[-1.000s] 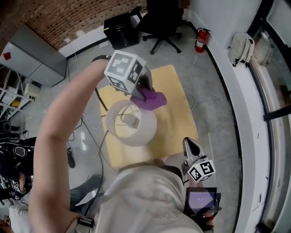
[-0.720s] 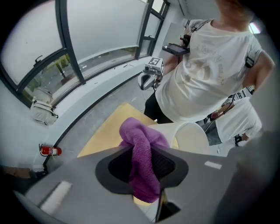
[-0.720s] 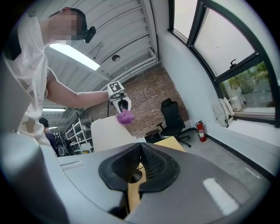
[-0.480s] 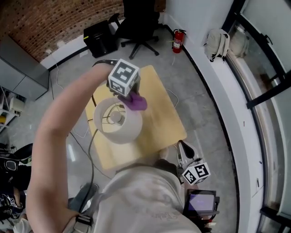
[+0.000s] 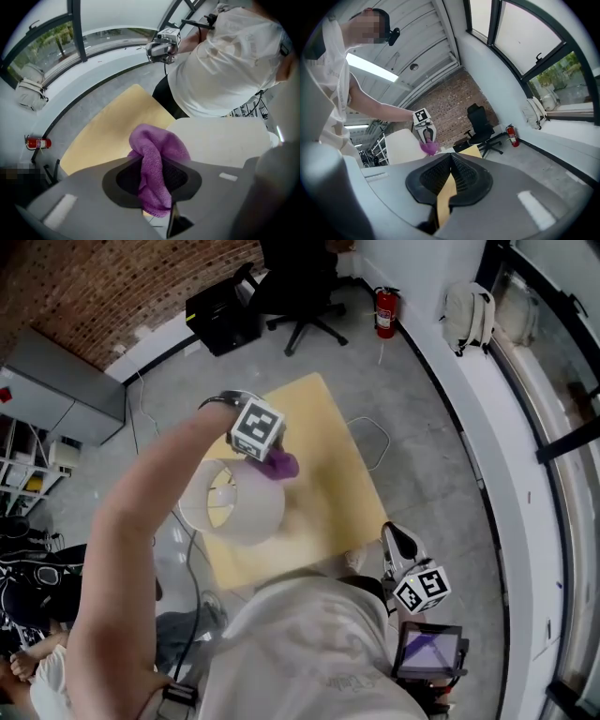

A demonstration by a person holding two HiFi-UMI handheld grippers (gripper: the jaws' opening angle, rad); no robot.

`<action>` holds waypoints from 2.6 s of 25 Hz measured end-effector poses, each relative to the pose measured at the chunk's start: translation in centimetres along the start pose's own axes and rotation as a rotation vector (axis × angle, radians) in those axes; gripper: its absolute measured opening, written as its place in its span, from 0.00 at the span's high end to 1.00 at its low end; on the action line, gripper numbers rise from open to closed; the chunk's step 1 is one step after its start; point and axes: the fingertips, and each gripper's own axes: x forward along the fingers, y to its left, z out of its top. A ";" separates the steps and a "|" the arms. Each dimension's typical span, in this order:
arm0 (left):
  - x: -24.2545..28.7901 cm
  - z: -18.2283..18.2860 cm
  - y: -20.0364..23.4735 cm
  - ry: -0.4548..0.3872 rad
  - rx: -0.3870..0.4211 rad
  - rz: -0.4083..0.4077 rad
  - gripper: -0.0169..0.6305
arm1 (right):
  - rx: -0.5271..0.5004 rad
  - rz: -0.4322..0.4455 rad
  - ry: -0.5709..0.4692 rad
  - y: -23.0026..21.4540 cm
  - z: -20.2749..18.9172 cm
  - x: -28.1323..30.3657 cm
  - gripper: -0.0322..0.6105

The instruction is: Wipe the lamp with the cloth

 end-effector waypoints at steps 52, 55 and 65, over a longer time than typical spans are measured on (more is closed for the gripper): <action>-2.8 6.6 -4.3 0.008 0.380 -0.161 0.82 | 0.016 -0.098 -0.012 0.3 -1.3 -0.3 0.93; -6.5 8.3 -6.1 -0.052 0.418 -0.107 0.82 | 0.013 -0.106 -0.021 1.2 -2.1 -0.6 0.93; -11.4 7.7 -12.5 -0.127 0.456 0.011 0.82 | -0.039 -0.077 -0.032 5.8 -2.4 0.1 0.93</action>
